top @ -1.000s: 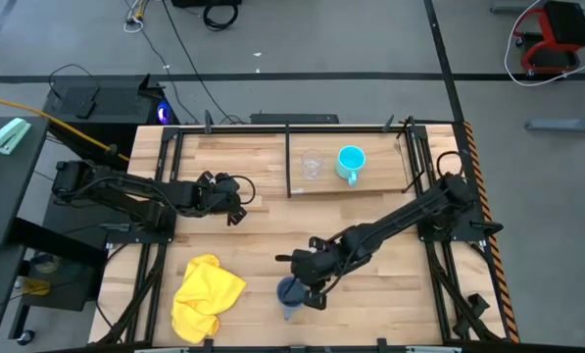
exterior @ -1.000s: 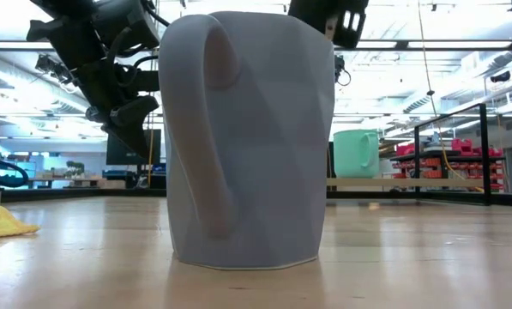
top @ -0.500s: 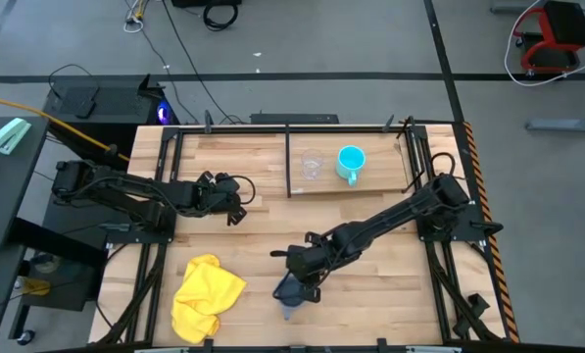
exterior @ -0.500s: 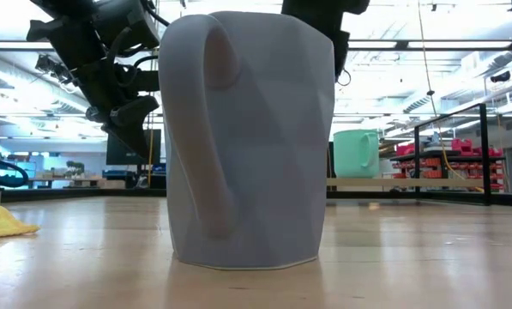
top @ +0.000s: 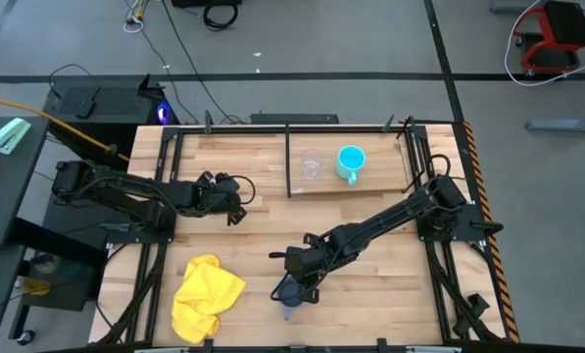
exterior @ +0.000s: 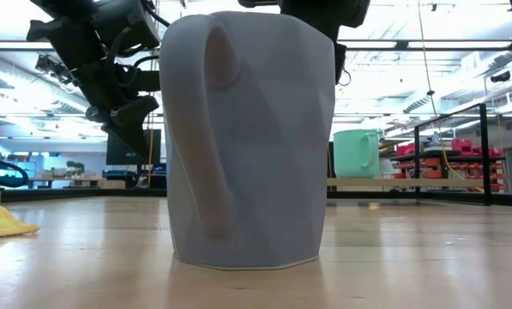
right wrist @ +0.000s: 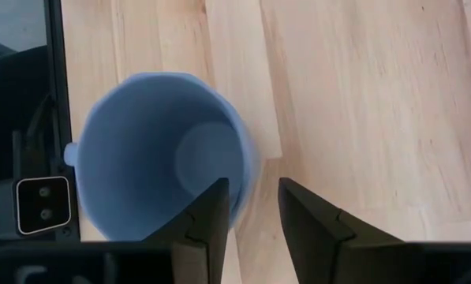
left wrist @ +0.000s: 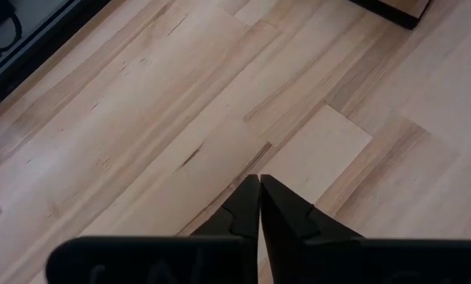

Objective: Stack small to large cups/mugs on shelf
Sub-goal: Put the blue mug on the shelf

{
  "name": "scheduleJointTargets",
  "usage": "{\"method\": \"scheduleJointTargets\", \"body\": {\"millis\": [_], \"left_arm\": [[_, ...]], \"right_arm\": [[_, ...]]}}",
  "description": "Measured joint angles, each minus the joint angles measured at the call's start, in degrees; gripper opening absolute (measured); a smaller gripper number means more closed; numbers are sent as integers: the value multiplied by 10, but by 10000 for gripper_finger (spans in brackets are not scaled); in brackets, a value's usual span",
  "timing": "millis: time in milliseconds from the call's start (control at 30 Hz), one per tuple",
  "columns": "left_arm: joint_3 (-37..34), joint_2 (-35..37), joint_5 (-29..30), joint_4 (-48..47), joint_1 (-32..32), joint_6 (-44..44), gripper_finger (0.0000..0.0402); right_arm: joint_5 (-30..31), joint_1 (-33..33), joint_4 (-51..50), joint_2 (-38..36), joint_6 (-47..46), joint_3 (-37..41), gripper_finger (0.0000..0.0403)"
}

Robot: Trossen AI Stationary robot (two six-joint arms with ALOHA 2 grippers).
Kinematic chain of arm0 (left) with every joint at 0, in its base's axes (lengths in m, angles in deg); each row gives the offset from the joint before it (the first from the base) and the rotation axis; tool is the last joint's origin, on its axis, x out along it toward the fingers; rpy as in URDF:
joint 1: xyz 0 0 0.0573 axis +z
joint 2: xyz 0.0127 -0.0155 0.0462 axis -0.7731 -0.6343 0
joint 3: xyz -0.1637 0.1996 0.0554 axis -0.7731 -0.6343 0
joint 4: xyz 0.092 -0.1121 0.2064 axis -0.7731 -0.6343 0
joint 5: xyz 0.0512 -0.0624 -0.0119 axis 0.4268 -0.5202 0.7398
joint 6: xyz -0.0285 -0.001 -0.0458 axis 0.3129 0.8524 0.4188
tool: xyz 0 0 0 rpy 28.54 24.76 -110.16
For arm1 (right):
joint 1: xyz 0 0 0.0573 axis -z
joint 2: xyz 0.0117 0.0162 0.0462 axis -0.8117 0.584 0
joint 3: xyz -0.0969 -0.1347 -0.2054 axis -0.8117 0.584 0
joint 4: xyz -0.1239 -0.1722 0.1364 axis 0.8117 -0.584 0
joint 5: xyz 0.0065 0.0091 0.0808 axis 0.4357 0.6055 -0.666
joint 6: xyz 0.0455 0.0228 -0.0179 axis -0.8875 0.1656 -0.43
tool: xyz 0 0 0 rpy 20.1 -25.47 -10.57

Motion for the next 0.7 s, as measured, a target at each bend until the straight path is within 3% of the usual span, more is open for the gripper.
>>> {"method": "scheduleJointTargets", "body": {"millis": [700], "left_arm": [[0, 0, 0, 0, 0, 0, 25]], "right_arm": [[7, -16, 13, 0, -21, 20, 119]]}}
